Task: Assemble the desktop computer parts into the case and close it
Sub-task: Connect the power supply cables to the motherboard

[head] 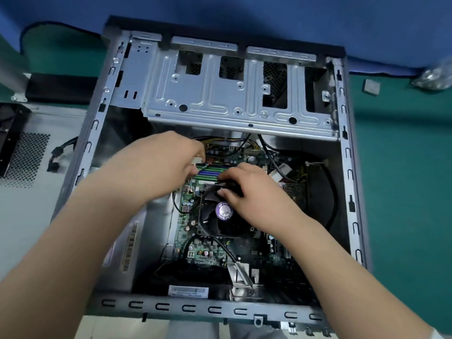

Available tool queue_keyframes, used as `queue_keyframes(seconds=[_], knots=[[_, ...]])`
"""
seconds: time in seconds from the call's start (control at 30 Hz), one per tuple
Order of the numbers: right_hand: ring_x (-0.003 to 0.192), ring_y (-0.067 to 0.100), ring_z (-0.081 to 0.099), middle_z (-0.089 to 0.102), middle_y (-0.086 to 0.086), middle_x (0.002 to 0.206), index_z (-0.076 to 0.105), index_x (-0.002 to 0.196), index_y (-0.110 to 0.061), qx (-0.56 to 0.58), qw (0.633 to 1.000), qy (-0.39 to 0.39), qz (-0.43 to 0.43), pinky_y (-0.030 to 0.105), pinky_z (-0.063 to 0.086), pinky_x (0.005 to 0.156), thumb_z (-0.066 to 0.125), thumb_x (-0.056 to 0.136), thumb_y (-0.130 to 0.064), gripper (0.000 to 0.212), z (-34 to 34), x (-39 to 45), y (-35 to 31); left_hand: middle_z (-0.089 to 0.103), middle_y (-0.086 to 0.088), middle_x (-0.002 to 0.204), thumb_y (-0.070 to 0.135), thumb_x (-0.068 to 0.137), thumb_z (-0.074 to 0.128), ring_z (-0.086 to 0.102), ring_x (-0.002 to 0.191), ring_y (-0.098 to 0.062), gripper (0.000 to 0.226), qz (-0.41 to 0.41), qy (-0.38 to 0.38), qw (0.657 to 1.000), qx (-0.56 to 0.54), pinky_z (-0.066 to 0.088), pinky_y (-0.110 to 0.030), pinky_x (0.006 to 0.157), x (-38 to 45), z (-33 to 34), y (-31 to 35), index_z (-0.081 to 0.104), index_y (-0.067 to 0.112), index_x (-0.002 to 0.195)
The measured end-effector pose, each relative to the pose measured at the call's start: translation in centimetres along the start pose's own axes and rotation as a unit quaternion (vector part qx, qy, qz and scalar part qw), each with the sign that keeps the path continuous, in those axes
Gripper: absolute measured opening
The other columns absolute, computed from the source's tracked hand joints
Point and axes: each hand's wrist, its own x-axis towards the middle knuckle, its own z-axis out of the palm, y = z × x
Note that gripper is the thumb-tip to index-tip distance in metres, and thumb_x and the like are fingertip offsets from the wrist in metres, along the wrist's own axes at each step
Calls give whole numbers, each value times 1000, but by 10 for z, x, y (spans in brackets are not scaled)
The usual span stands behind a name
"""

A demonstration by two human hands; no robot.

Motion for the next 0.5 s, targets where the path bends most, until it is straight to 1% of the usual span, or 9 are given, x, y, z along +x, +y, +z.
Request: queue_keyframes(seconds=[0.07, 0.1, 0.17, 0.23, 0.27, 0.3, 0.37, 0.43, 0.5], knots=[[111, 21, 49, 56, 1, 109, 60, 117, -18, 2, 1000, 9, 0, 37, 42, 93, 58, 93, -30, 27, 2, 1, -1, 62, 11, 84, 33, 92, 58, 57, 78, -10, 22, -16, -1, 998, -54, 50, -33, 78, -7, 3, -8, 62, 35, 114], [109, 20, 49, 56, 1, 107, 61, 114, -18, 6, 1000, 17, 3, 37, 42, 93, 59, 92, -30, 25, 3, 1, -1, 63, 12, 83, 39, 91, 57, 58, 77, -9, 22, -23, 14, 996, -87, 50, -32, 76, -13, 5, -10, 63, 37, 112], [106, 19, 48, 54, -1, 103, 60, 107, -19, 14, 999, 37, 9, 35, 42, 90, 61, 91, -31, 21, 4, 3, -2, 68, 12, 86, 50, 87, 53, 61, 78, -9, 24, -37, 68, 987, -143, 51, -33, 74, -22, 7, -10, 65, 41, 107], [102, 17, 48, 53, -2, 99, 60, 102, -19, 24, 998, 54, 14, 35, 42, 87, 62, 90, -31, 17, 5, 5, -3, 70, 14, 93, 56, 85, 52, 60, 81, -7, 25, -46, 115, 981, -148, 50, -31, 69, -25, 7, -6, 66, 44, 103], [99, 17, 48, 52, -3, 97, 59, 100, -20, 29, 998, 62, 14, 35, 43, 86, 62, 90, -30, 14, 5, 5, -4, 69, 16, 97, 56, 85, 53, 57, 81, -5, 25, -46, 127, 981, -136, 46, -28, 66, -25, 7, -4, 66, 45, 103], [96, 17, 49, 51, -4, 95, 59, 97, -20, 35, 997, 70, 13, 35, 43, 84, 61, 91, -29, 11, 5, 5, -4, 68, 17, 99, 57, 85, 54, 52, 81, -4, 26, -43, 128, 983, -123, 42, -26, 63, -24, 7, -3, 66, 47, 105], [92, 17, 49, 51, -5, 93, 57, 95, -20, 49, 995, 85, 5, 36, 43, 83, 59, 92, -25, 6, 3, 6, -5, 67, 16, 95, 60, 82, 54, 49, 74, -4, 29, -40, 122, 985, -114, 39, -25, 59, -23, 7, -2, 64, 50, 108], [93, 19, 50, 52, -5, 93, 56, 95, -20, 56, 994, 92, -4, 38, 43, 82, 59, 92, -25, 6, 2, 7, -6, 63, 19, 85, 63, 77, 55, 50, 65, 3, 35, -40, 112, 984, -132, 39, -23, 56, -23, 7, -4, 62, 52, 110], [95, 20, 50, 51, -6, 93, 55, 95, -21, 58, 994, 93, -2, 37, 42, 82, 59, 92, -27, 7, 2, 7, -6, 60, 26, 79, 58, 73, 66, 52, 66, 9, 38, -49, 87, 980, -170, 44, -24, 61, -22, 7, -4, 61, 51, 110]])
